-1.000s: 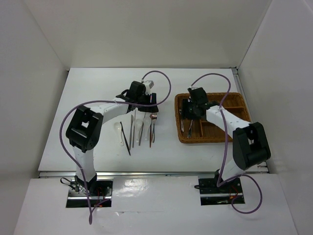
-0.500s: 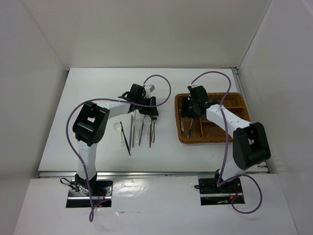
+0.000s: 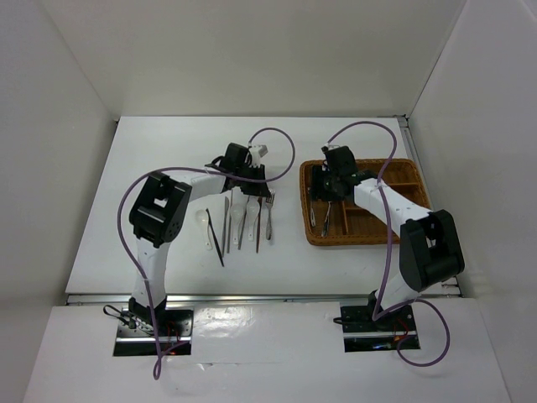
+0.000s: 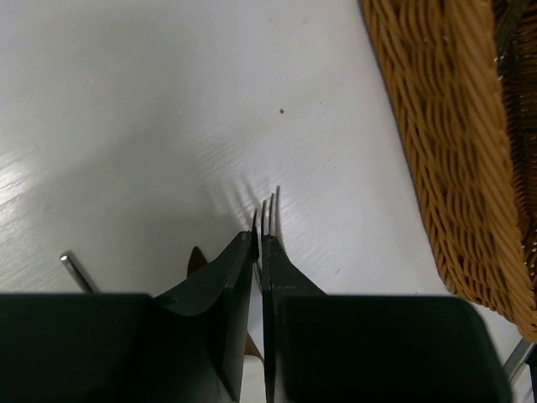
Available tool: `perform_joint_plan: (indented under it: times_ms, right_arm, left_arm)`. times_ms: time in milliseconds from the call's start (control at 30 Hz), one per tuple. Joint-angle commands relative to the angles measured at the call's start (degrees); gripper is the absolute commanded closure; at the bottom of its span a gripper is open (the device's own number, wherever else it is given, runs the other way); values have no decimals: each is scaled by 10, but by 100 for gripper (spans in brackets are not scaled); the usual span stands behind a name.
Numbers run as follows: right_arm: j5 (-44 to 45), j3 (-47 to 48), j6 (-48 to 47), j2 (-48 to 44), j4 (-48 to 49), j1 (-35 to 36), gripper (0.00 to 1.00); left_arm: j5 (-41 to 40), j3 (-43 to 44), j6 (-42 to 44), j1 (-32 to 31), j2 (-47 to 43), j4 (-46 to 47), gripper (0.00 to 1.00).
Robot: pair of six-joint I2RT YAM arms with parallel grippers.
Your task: Sort the eating utensils into containers
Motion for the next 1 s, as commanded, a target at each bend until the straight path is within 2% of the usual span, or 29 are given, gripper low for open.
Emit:
perform_joint_plan:
  times_ms: [0,233,467,700,967]
  right_arm:
    - [-2,21,-2,-15,0,5,40]
    - [-14,9,3,-40,0,10,40]
    - [-39,4,13,-77,7,28,40]
    - [-108,-18,30,-98,45,59,40]
    - [-155,-18,30,-98,85,86,21]
  left_arm:
    - [15,23,18,-1,11,22,83]
    - [34,33,-4,-1,11,32,91]
    - [34,28,-22,-1,-31,44,92]
    - [28,33,-47,-1,-64,44,92]
    - [5,38,-58,-29,-107,32,92]
